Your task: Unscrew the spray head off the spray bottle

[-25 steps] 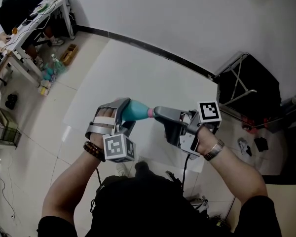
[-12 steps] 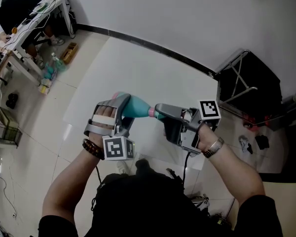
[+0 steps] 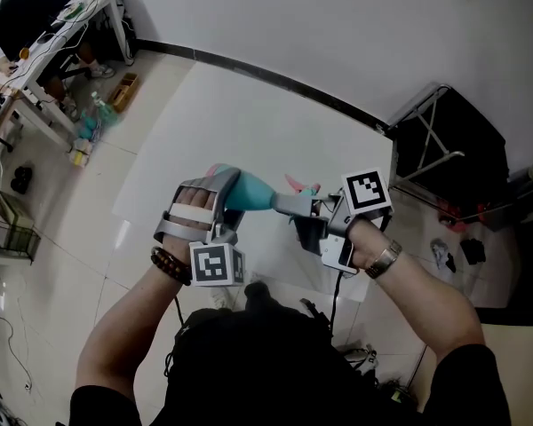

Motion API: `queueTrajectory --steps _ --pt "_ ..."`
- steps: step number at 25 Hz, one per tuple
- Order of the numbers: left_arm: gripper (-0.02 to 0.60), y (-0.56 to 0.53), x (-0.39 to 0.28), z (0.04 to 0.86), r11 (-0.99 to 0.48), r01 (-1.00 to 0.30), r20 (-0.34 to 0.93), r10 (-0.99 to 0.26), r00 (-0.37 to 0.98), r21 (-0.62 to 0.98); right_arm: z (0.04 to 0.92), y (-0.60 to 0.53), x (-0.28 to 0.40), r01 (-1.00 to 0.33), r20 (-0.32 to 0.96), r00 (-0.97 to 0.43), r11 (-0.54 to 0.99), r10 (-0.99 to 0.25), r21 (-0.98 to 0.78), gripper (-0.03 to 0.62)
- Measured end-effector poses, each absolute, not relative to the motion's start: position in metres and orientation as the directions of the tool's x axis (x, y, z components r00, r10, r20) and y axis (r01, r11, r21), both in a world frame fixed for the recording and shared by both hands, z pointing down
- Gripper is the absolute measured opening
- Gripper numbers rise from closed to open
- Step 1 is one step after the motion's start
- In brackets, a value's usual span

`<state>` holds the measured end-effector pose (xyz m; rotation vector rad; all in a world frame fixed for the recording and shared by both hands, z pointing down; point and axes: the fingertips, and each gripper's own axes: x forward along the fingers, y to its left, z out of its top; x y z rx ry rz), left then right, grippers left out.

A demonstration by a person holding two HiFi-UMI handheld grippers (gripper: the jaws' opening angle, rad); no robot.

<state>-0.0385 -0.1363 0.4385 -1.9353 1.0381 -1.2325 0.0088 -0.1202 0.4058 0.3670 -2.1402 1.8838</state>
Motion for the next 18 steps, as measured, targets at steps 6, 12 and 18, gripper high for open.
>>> queueTrajectory --steps 6,12,18 --pt "0.388 -0.133 -0.03 0.451 -0.571 -0.297 0.499 -0.818 0.285 -0.766 0.41 -0.114 0.013 -0.482 0.535 -0.844 0.393 0.032 -0.783 0.129" --pt "0.388 -0.132 -0.016 0.466 -0.699 -0.347 0.597 -0.715 0.365 -0.625 0.41 -0.119 0.021 -0.472 0.72 -0.694 0.748 0.011 -0.467 0.127" --pt "0.39 -0.129 -0.001 0.477 -0.798 -0.371 0.658 -0.602 0.452 -0.475 0.413 -0.119 0.03 -0.292 0.833 -0.551 0.946 -0.043 -0.144 0.127"
